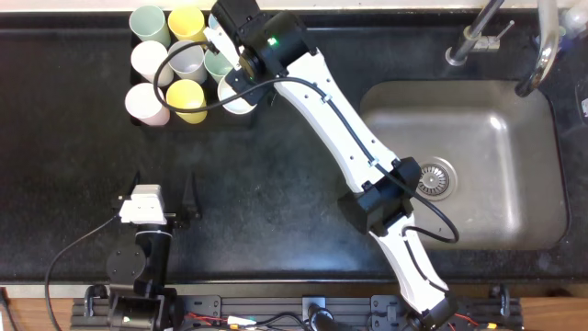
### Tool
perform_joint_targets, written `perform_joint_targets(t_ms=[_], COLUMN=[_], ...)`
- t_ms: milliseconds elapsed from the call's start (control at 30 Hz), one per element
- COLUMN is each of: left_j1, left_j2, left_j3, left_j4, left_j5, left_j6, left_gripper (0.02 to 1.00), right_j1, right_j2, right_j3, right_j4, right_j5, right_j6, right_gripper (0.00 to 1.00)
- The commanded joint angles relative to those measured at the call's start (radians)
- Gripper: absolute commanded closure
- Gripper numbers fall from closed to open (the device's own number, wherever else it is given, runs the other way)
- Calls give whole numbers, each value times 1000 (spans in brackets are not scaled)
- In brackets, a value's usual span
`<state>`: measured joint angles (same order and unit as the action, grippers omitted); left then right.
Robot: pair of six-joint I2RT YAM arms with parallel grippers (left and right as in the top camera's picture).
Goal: Store Cups
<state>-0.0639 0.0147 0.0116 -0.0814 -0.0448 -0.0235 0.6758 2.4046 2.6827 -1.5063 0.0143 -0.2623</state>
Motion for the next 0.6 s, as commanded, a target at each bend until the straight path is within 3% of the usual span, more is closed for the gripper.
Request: perform_joint_targets(t_ms=[33,600], left_j1=[4,4], left_j2=[-12,-12], left_j3=[-4,-4], left_j4=[2,2], left_j5=[-9,-8], left_j6=[-8,-8], left_gripper=[20,20], right_j1=[13,31], right_j2=[32,109], right_j3=[38,34], right_j4=[-1,56], right_j5=[12,16], right_j6=[0,-23], right_gripper=[956,956])
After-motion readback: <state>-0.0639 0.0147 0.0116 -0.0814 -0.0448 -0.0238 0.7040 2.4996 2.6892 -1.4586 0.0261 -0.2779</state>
